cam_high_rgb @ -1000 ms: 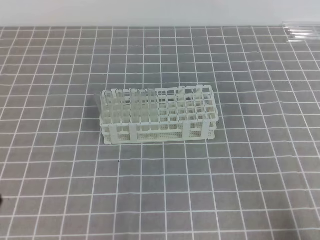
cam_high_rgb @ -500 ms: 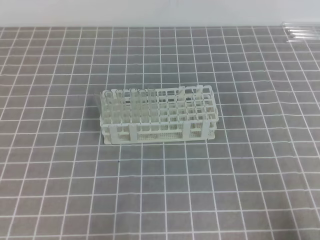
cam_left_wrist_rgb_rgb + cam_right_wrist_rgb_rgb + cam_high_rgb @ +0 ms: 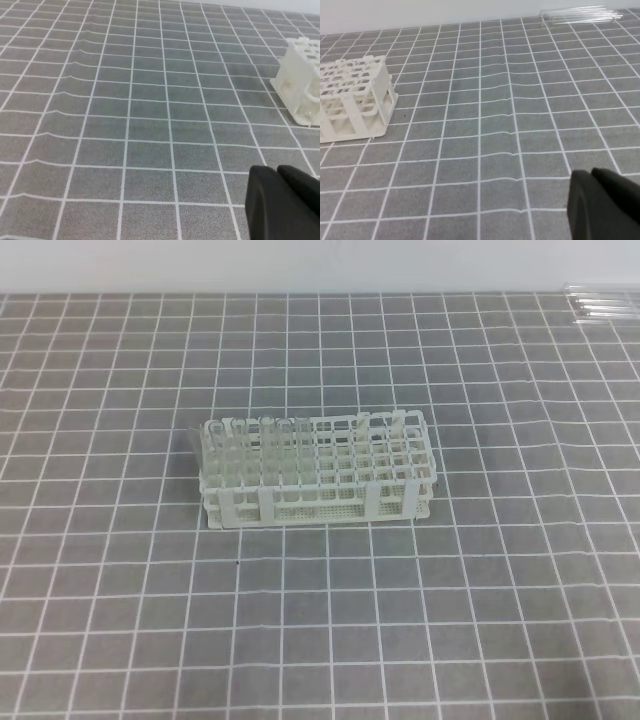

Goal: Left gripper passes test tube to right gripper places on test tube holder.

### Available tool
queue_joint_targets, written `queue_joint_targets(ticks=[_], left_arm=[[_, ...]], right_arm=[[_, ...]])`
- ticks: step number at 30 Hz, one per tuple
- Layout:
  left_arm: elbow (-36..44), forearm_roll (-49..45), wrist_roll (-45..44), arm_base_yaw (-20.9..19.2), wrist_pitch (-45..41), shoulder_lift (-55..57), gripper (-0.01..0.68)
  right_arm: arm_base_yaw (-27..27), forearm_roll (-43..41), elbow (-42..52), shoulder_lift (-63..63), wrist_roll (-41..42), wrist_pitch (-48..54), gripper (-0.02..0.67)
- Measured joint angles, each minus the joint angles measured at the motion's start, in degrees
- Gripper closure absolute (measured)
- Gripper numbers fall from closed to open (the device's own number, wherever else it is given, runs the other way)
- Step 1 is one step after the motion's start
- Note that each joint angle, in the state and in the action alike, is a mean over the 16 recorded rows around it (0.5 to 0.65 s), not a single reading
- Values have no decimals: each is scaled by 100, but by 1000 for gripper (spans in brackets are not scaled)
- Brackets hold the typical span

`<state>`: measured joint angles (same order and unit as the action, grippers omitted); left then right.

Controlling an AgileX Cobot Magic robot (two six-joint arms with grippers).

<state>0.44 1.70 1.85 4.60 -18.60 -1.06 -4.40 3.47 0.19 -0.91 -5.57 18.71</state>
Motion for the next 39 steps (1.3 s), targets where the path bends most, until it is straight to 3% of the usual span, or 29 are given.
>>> queue_joint_targets(ticks=[39], left_arm=[[24,-100,215,-2,20,-76,673]], right_arm=[[0,0,0,18,-27,0,662]])
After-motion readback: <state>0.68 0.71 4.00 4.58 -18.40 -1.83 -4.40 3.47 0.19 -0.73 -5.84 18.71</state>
